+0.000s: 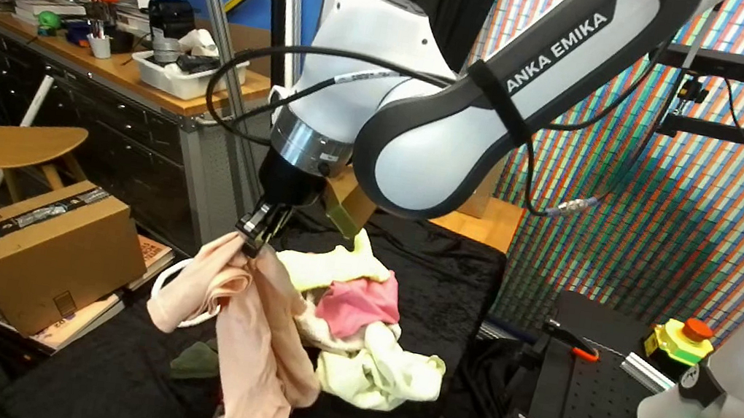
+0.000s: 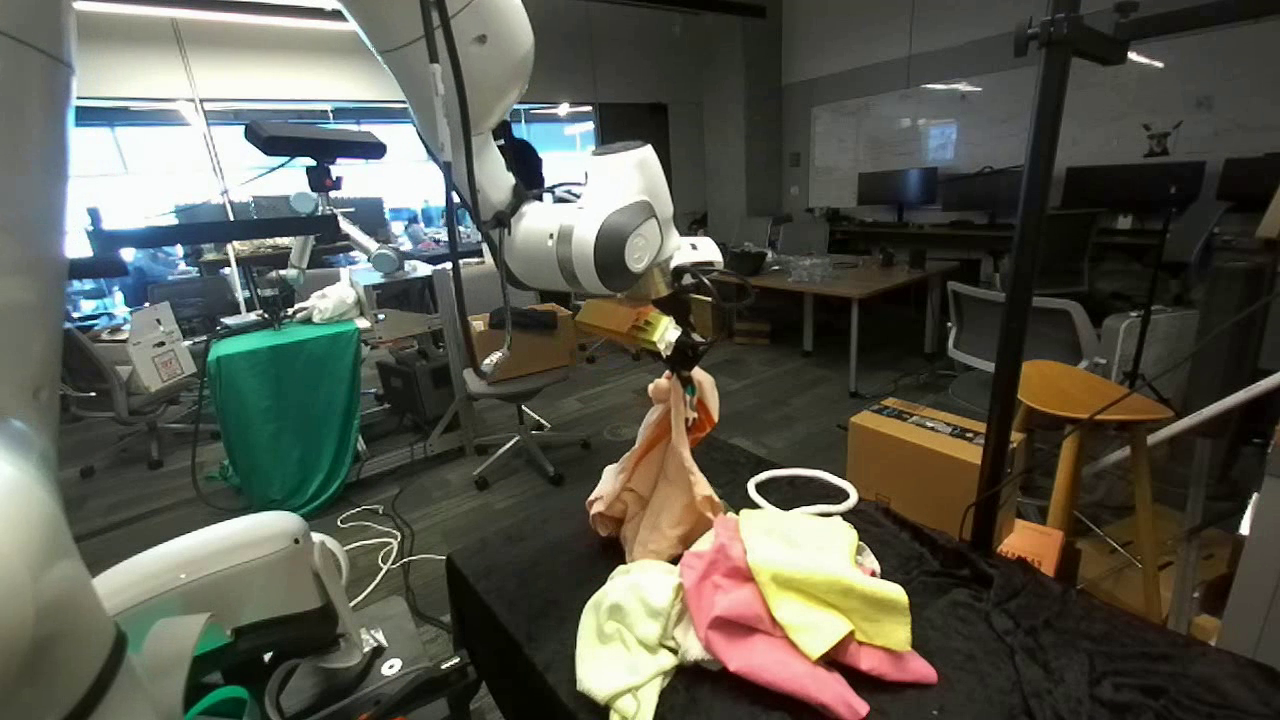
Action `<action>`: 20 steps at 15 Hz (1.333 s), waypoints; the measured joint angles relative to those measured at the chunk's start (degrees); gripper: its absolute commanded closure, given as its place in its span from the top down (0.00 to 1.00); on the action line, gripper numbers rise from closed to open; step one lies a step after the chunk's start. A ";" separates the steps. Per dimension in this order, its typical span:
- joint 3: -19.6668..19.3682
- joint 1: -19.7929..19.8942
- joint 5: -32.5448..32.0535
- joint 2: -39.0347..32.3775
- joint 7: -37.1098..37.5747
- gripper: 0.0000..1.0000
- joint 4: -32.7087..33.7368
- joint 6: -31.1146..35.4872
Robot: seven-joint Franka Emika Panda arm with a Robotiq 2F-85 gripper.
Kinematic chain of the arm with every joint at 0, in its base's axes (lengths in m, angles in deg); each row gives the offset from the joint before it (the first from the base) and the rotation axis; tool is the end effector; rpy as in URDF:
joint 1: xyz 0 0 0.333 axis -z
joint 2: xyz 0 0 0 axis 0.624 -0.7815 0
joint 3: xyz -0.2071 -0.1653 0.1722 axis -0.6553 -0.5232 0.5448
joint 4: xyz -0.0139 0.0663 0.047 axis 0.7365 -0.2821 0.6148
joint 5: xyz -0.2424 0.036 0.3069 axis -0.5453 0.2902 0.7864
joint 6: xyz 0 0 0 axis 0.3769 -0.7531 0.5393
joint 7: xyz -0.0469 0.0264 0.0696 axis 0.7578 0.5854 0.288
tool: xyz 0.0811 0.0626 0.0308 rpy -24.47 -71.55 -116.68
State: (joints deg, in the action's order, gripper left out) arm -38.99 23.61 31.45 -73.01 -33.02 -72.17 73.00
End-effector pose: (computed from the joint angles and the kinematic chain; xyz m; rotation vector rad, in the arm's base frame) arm 0.5554 0.2380 0.3172 -2.9335 -0.4174 -0.5853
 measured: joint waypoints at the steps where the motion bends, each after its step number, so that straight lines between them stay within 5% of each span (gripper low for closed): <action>1: -0.33 0.28 0.00 0.63 0.20 0.02 0.08 0.00; 20: -8.75 0.16 -7.38 -0.11 16.36 0.02 16.22 -4.75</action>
State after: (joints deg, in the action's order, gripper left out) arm -47.75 23.77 24.07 -73.11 -16.66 -55.94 68.25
